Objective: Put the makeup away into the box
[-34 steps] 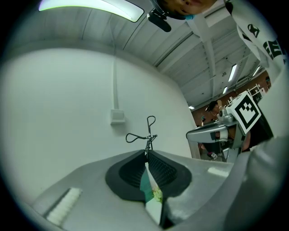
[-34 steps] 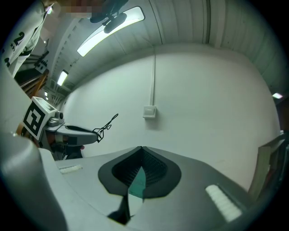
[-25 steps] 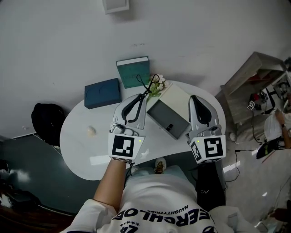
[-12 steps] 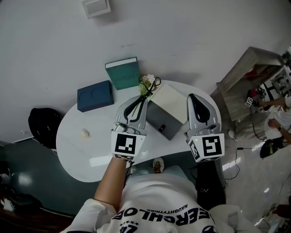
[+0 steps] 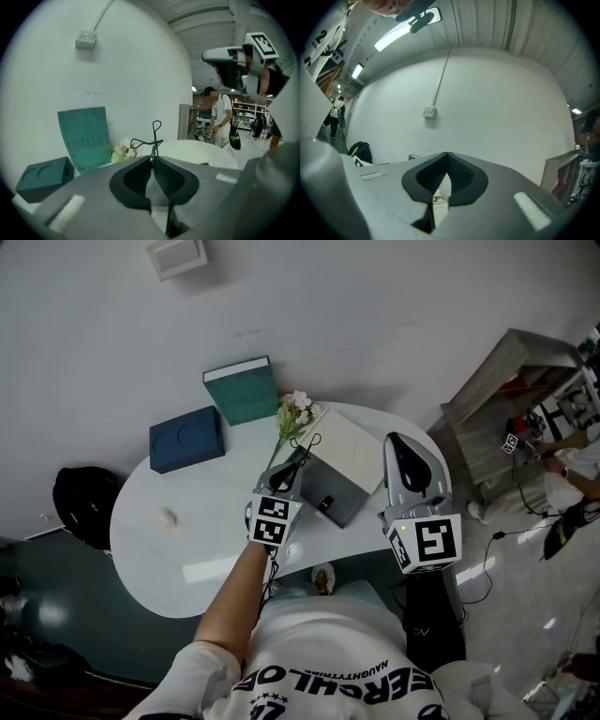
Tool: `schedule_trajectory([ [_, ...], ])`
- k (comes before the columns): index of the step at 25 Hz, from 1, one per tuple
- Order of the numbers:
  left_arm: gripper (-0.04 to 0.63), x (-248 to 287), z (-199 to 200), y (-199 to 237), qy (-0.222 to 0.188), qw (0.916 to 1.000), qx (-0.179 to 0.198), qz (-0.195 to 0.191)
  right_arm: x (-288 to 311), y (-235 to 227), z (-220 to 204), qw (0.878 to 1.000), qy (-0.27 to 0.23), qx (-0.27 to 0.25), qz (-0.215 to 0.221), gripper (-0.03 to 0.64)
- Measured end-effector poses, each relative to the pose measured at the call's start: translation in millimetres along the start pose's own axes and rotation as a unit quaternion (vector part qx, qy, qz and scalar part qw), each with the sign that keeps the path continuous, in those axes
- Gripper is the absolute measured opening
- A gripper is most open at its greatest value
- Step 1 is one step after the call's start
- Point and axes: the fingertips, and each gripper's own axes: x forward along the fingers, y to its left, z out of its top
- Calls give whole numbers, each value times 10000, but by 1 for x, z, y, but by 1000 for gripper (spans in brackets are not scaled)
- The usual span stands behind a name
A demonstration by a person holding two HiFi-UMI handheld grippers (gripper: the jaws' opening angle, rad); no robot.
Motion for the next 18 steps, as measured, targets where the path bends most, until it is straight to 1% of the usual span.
schedule_trajectory([
  [2, 27, 12, -27, 0, 381, 9992, -78, -53, -2, -4, -3, 10000, 49, 27, -57, 29],
  [4, 28, 22, -48, -1, 676, 9973, -245, -139, -3, -9, -5, 9999, 92, 51, -107, 29],
  [6, 28, 32, -70, -1, 1018, 9937, -429, -192, -3, -13, -7, 9999, 111, 35, -119, 29],
  [8, 28, 37, -86, -2, 1308, 9900, -487, -185, -3, -16, -9, 9999, 119, 6, -111, 29],
  [10, 28, 39, -90, -4, 1403, 9886, -507, -198, -3, -18, -11, 9998, 131, 11, -125, 29],
  [14, 32, 42, -90, -8, 1445, 9878, -474, -331, -1, -20, -14, 9998, 161, 32, -141, 29],
  [15, 82, 43, -90, -10, 1443, 9879, -433, -377, 0, -21, -15, 9998, 166, 38, -140, 29],
  [16, 173, 44, -90, -10, 1443, 9880, -368, -402, 0, -21, -15, 9997, 170, 44, -140, 29],
  [17, 226, 45, -91, -10, 1444, 9882, -299, -414, 1, -21, -15, 9997, 171, 50, -141, 29],
  [18, 240, 46, -92, -11, 1445, 9883, -254, -429, 1, -22, -15, 9997, 167, 55, -142, 29],
])
